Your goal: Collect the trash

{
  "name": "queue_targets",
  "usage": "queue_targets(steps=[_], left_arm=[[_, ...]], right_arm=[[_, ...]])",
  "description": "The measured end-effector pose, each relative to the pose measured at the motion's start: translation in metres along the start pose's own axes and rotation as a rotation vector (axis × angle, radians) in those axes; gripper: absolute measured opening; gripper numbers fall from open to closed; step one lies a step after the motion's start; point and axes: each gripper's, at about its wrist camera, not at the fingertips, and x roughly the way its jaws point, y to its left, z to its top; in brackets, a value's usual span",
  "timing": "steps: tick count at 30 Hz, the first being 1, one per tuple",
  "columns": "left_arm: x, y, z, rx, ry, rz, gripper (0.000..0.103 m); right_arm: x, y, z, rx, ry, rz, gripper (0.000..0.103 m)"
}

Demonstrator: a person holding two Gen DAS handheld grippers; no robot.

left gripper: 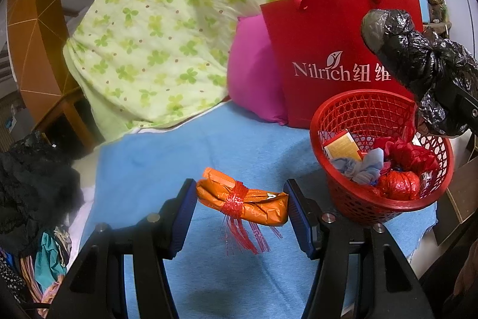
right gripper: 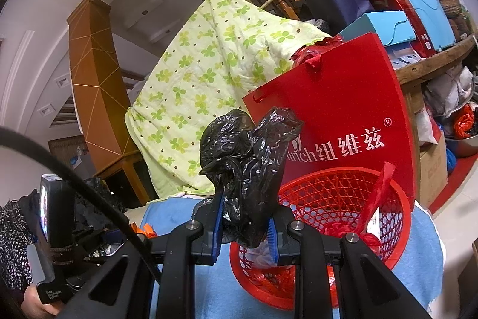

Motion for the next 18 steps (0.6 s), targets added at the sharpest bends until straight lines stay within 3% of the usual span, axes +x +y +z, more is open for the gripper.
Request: queue_targets(steps=[18], left_arm=[[-0.0044,-0.0089,0.0027,0.03,-0.008,-0.005,0.061]], right_arm=[[-0.0097,-0.0028,-0.001,0.023,-0.017,-0.014,0.027]])
